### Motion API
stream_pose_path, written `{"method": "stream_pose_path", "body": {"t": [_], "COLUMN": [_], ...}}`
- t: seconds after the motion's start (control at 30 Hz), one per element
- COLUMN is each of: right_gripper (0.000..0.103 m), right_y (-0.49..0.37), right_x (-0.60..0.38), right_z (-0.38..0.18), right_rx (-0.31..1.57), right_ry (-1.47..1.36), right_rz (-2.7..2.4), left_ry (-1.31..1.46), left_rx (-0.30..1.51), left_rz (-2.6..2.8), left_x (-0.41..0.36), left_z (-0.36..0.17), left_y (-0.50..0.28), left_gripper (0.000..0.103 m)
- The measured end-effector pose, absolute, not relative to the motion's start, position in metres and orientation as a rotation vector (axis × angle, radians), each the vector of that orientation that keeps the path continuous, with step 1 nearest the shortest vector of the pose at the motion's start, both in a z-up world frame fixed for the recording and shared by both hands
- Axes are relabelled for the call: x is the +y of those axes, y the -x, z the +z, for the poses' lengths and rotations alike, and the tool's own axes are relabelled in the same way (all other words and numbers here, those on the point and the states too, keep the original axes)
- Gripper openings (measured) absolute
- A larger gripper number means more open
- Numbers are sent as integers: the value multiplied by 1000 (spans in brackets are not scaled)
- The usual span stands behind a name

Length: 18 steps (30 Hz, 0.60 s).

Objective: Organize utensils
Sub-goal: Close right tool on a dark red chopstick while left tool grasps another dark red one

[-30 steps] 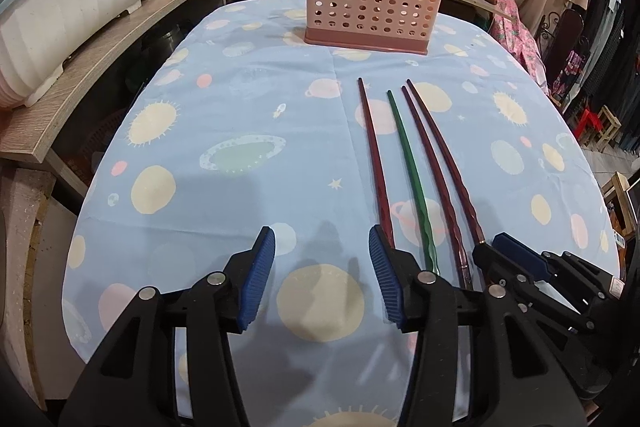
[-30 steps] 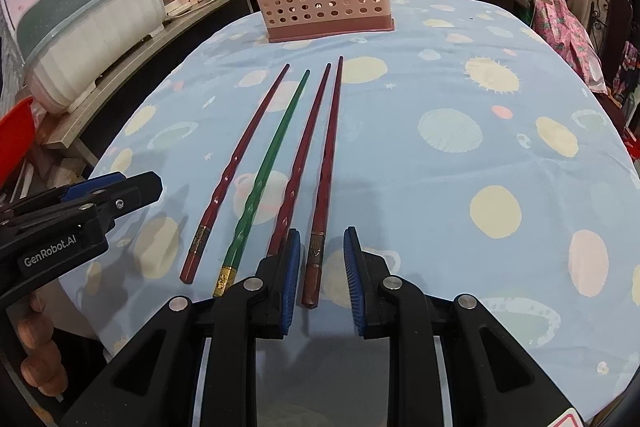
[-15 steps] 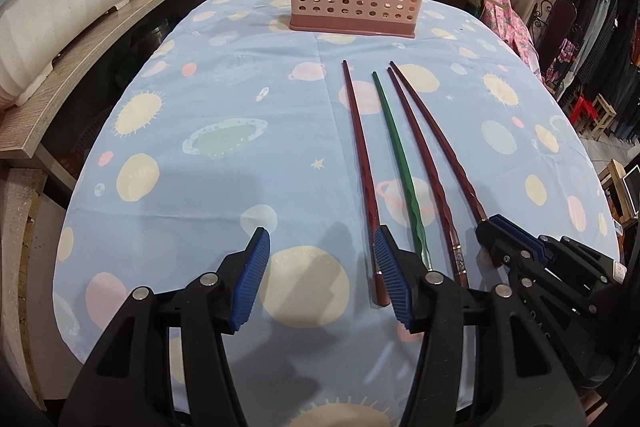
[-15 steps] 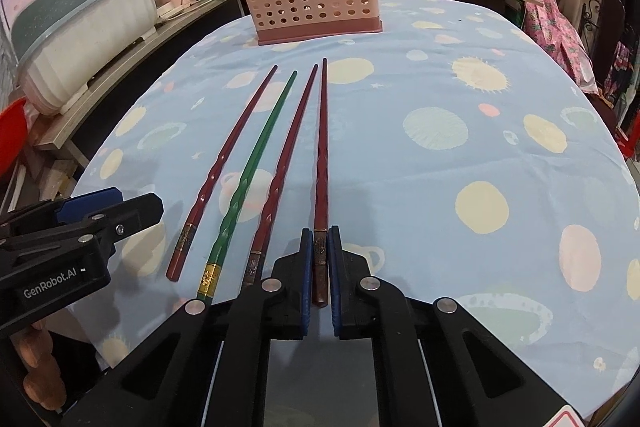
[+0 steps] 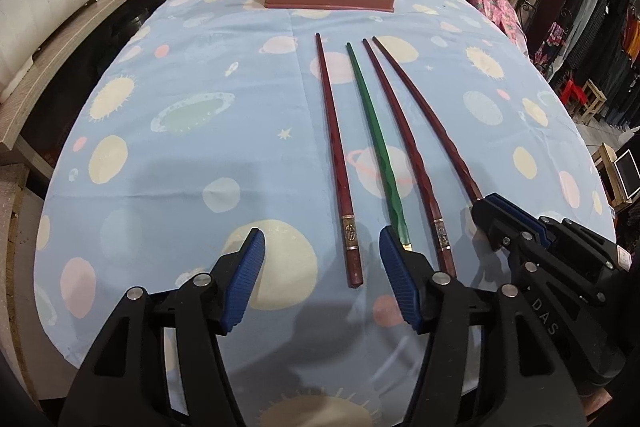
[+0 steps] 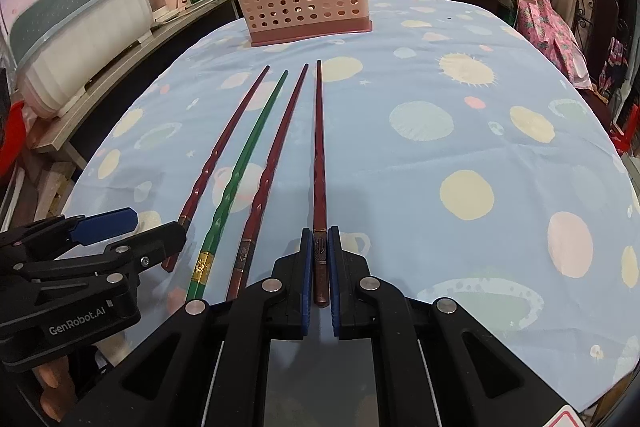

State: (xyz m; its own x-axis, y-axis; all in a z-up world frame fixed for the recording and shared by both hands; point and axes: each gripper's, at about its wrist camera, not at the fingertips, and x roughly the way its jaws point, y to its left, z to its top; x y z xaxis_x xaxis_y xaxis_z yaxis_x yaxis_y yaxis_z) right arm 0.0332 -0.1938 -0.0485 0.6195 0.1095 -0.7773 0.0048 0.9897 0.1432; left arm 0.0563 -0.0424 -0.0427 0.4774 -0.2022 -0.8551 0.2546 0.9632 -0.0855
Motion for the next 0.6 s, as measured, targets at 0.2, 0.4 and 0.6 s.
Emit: {"method": "stream_pose_path", "body": {"t": [0.2, 0.4, 0.6], "right_gripper": [7, 7, 7], "right_y": [-33, -33, -33], "right_x": [-194, -194, -194], "right_z": [-49, -49, -48], "right_rx": [901, 901, 904], "right_ry": [-136, -137, -138], "right_rz": [61, 61, 63], "left_ry": [-44, -57, -39], "left_rx": [1043, 1034, 1045], "left_rz": [-271, -250, -256], "left_x": [-40, -38, -35], "left_z": [-47, -47, -47], "left_y": [-58, -60, -62], "left_gripper": [48, 21, 7]}}
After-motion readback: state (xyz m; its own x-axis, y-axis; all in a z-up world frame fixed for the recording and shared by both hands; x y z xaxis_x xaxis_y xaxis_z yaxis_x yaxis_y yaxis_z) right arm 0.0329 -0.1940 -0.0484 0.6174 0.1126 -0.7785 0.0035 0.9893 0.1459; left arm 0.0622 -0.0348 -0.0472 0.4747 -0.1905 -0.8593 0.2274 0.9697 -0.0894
